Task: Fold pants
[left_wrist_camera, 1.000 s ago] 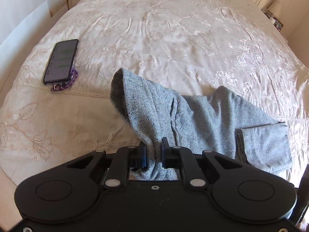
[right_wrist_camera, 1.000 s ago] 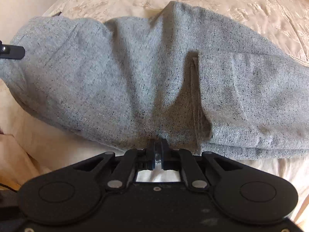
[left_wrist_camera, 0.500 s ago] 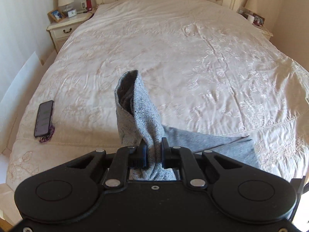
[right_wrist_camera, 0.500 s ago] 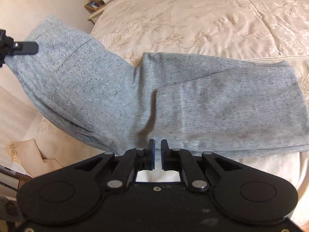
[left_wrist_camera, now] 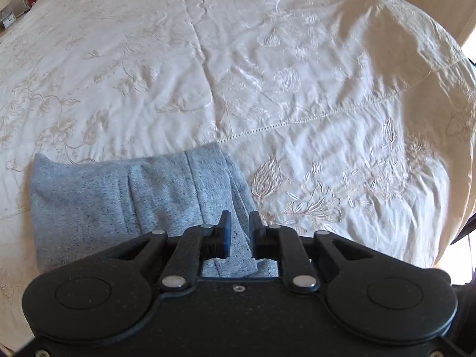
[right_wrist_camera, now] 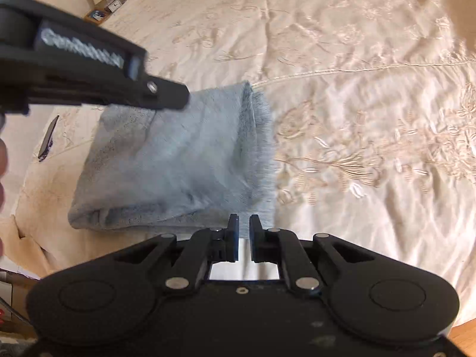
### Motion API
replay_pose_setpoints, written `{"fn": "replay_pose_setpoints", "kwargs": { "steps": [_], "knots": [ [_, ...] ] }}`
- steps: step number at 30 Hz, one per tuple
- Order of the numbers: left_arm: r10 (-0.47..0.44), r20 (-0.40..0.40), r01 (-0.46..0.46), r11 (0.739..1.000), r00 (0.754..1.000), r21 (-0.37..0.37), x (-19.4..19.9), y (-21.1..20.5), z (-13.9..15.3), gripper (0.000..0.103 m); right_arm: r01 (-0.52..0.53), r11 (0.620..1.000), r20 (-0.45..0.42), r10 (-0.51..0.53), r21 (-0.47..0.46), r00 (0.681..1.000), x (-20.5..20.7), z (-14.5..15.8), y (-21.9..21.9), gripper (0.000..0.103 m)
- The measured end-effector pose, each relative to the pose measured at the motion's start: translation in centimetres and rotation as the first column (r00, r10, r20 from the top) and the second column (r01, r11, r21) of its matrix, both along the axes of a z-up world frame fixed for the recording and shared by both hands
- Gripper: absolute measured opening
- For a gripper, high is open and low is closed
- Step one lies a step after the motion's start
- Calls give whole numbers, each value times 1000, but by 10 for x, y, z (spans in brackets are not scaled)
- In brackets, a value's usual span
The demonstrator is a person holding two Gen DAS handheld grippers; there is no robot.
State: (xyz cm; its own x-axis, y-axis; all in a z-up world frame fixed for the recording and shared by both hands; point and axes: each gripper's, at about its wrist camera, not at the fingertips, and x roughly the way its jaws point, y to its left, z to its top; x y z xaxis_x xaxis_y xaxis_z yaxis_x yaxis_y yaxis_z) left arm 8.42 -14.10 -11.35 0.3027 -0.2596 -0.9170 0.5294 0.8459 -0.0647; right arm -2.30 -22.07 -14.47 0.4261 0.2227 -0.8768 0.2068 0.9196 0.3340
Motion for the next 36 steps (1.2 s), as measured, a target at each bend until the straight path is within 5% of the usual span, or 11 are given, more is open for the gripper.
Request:
{"fn": "replay_pose_setpoints", "kwargs": {
  "steps": [6,10,14,16,18,28,29,31,36],
  "knots": [
    [142,81,-147,988,987,57,-2,45,20,26,17,1000,30,-16,-26,999,-1,8,-29,23],
    [311,114,-325,936,944,136,14,99,10,25,8,1000,116,-5,-26,993,15,18,-31,30],
    [401,31,-398,895,916,203,21,141,-32,25,-16,1000,144,19,-21,989,47,13,-19,34],
    [387,-64,-362,901,920,237,21,150,-63,25,-32,999,138,33,-5,990,59,9,-13,35],
    [344,-52,-324,918,938,229,13,149,-76,25,-42,999,123,42,-5,992,69,2,-5,36],
    [253,-47,-244,959,966,145,-18,166,-49,25,-56,998,-8,57,8,998,93,-36,24,40],
    [244,-45,-236,962,969,135,-22,168,-46,25,-65,998,-14,66,9,998,95,-35,25,34],
    [222,-42,-216,968,974,125,-32,176,-37,25,-98,995,1,98,2,995,94,-29,30,5],
    [216,22,-217,971,976,103,-40,194,-9,25,-73,994,61,78,-85,995,81,0,27,5]
  ]
}}
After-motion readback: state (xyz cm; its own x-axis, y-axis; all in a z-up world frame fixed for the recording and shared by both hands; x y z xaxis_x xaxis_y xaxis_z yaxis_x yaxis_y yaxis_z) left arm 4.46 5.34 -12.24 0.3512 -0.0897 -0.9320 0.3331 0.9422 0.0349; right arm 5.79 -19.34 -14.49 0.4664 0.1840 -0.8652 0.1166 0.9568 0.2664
